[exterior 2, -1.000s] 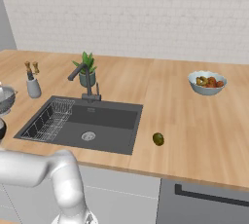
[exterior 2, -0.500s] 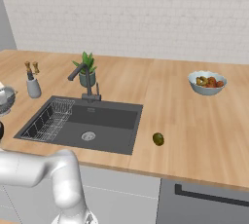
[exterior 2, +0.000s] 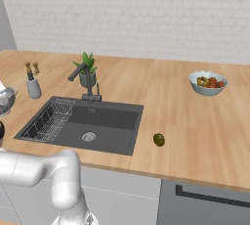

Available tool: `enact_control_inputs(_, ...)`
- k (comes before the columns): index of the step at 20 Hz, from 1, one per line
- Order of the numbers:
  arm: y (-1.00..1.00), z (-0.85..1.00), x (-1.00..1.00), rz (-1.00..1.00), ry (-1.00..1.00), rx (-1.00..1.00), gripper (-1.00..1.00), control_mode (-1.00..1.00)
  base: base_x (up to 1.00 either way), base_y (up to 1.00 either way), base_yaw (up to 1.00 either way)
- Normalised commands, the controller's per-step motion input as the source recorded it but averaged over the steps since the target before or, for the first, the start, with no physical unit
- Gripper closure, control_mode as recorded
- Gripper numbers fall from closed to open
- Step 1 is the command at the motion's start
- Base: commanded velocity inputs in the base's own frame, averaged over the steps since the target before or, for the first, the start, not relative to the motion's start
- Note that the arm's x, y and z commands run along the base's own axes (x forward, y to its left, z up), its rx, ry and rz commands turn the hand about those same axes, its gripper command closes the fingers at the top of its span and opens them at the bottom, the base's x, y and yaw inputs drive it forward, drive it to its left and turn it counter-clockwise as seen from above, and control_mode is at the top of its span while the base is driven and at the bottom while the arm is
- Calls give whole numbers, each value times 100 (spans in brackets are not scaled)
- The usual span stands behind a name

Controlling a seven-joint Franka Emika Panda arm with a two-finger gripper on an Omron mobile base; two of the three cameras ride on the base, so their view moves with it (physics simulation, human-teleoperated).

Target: Put the colander in the sink, put the tangerine, kiwi in the colander, and turn on the sink faucet and pour water over the colander.

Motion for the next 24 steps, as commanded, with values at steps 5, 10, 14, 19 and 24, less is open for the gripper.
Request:
enact_control_inputs(5,33,-22,50,-4,0,0,-100,-100,0,0,0)
enact_control_inputs(10,40,-19,49,-5,0,0,-100,-100,0,0,0)
enact_control_inputs(14,34,-18,28,-4,0,0,-100,-100,0,0,0)
enact_control_inputs(19,13,-24,1,-5,4,0,-100,-100,0,0,0)
enact_control_inputs(24,5,-29,0,-5,7,0,100,-100,0,0,0)
